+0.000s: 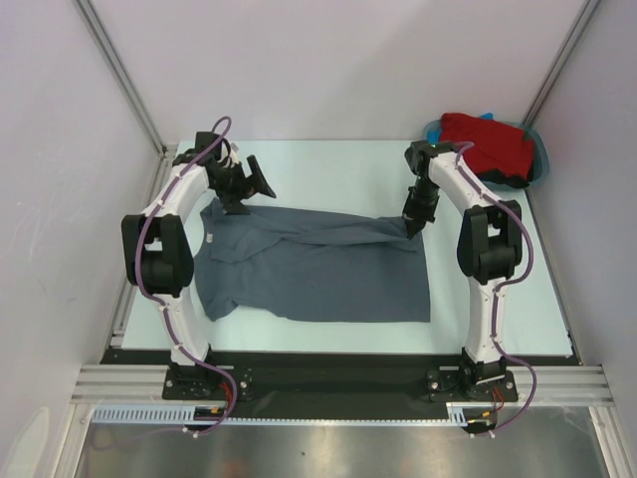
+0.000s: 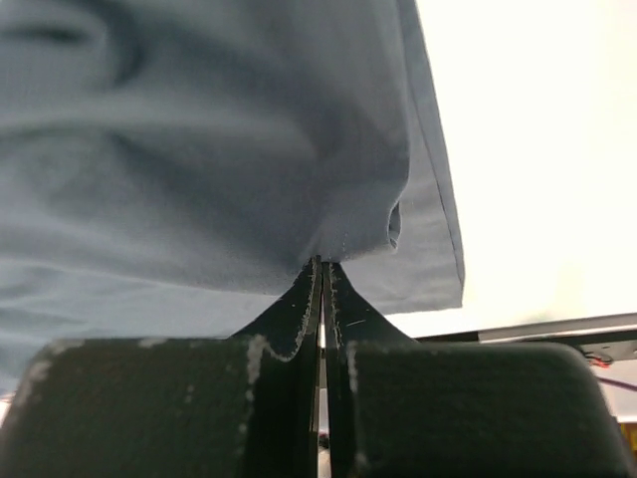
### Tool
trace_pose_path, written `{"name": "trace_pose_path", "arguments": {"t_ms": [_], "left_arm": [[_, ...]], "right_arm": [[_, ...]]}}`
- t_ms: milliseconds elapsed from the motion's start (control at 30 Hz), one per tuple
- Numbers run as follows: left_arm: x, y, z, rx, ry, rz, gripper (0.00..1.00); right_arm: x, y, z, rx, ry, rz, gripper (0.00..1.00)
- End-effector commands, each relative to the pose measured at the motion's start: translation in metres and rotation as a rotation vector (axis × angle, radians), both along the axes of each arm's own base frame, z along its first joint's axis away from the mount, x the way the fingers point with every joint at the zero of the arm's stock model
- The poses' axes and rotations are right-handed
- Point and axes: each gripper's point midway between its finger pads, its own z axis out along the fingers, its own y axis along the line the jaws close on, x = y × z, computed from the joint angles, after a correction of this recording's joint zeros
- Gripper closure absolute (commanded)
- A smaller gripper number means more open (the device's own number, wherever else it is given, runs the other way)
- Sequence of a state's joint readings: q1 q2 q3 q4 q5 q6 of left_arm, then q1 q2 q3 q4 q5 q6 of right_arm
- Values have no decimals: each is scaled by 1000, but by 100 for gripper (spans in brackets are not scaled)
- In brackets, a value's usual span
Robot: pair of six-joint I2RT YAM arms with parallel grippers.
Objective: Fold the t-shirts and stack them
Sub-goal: Fold the tshirt
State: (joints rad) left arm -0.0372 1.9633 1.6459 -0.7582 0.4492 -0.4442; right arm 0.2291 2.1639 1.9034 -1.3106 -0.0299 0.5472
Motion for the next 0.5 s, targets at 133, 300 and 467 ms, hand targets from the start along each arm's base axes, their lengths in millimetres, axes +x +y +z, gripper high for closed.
{"name": "trace_pose_path", "arguments": {"t_ms": [133, 300, 467], "left_arm": [[-5, -6, 15, -19, -35, -27, 0], [-9, -7, 11, -17, -17, -37, 0], [-9, -7, 10, -15, -12, -41, 0]], "right_arm": [[-48, 3, 21, -30, 85, 134, 100], [-81, 2, 0, -69, 170, 173, 100], [-98, -19, -11, -168, 178, 132, 100]]}}
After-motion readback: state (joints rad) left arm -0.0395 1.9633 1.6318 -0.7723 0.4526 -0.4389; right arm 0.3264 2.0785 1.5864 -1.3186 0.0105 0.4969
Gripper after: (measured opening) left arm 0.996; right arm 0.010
